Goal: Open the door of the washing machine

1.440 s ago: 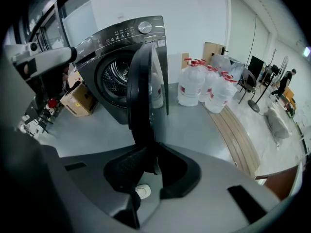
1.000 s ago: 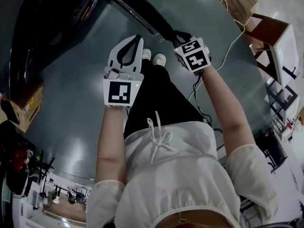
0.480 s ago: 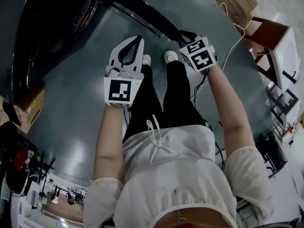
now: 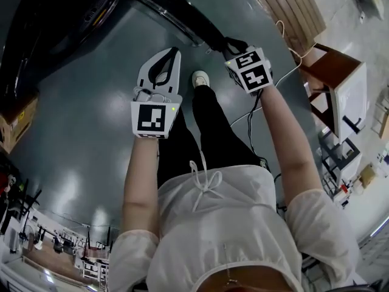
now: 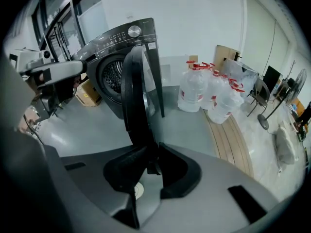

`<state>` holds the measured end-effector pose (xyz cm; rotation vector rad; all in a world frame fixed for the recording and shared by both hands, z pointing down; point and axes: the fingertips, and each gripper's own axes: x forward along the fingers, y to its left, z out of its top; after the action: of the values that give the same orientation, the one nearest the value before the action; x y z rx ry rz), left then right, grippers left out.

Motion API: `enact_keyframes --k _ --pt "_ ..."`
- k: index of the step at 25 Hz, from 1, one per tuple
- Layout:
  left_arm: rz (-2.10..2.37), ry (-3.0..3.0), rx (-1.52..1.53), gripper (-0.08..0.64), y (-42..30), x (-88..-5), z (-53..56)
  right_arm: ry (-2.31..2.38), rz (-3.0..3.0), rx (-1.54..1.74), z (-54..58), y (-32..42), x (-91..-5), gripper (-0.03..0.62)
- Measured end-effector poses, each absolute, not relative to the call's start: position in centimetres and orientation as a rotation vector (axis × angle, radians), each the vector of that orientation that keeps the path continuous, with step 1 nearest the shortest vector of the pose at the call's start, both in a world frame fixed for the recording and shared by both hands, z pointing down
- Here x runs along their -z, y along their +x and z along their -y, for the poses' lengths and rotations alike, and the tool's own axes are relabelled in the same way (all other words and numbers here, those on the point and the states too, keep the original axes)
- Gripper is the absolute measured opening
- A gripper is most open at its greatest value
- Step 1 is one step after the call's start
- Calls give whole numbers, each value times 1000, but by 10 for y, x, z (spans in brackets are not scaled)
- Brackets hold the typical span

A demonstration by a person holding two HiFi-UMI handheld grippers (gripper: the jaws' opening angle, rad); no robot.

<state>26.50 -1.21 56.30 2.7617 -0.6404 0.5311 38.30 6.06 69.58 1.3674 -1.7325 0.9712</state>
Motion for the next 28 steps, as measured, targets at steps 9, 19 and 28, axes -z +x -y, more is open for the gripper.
enact_keyframes --k 9,19,28 --pt "756 2741 -494 23 277 -558 15 1373 1720 -967 -48 418 -693 74" --pt "871 2715 -456 23 258 -535 23 1395 1787 -869 -36 416 -659 164" --pt "1037 2703 -407 23 194 -473 38 1419 1946 -686 8 357 -554 151"
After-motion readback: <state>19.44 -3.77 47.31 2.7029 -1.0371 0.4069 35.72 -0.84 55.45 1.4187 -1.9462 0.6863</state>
